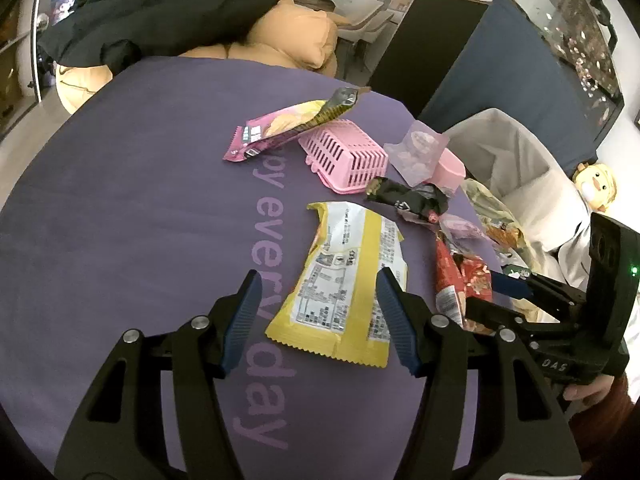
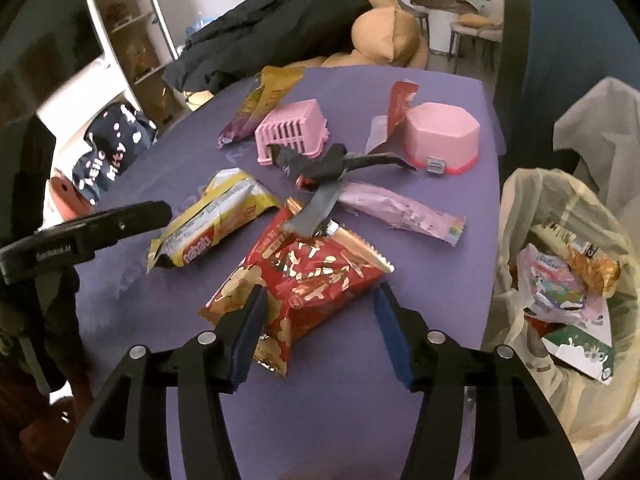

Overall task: Collect trash
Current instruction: 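Grasp the yellow wrapper with the left while the right grasps the red snack bag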

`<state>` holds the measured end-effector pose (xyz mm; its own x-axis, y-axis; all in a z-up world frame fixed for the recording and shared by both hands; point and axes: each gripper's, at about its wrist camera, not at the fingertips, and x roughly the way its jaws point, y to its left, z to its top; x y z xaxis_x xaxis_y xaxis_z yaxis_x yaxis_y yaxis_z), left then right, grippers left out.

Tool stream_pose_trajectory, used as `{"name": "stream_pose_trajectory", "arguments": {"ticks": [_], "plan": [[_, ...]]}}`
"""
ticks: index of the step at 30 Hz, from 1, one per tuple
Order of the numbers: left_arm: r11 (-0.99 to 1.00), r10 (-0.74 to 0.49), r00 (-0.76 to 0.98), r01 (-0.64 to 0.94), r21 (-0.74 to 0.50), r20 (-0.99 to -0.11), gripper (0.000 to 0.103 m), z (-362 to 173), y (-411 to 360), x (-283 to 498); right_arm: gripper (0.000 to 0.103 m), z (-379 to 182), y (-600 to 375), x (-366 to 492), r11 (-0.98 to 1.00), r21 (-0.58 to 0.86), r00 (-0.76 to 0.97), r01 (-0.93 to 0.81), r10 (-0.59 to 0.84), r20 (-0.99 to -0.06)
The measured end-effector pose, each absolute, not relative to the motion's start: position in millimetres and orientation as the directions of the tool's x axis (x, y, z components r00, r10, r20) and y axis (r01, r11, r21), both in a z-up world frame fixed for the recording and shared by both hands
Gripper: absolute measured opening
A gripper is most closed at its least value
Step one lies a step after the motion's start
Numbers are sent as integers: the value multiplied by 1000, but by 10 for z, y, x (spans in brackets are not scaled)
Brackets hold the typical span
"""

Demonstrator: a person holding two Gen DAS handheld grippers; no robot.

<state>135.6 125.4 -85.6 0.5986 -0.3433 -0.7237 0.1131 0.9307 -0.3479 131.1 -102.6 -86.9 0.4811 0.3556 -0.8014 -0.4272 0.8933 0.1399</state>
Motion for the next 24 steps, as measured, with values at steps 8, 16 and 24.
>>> {"name": "stream_pose_trajectory", "arguments": {"ticks": [8, 16, 24], "plan": [[931, -342, 595, 108, -349, -727, 56, -870, 1237, 1351, 31, -859, -943, 1204, 886, 130, 494, -446, 365, -789], [931, -345, 590, 118, -345, -730, 56, -864, 1193, 1343, 18, -693, -1231, 1105, 892, 208, 546, -402, 416, -727], [937, -344, 551, 154, -313, -760, 56, -895, 962, 1465, 18, -600, -1555, 1092, 923, 210, 582, -323, 369, -725]]}}
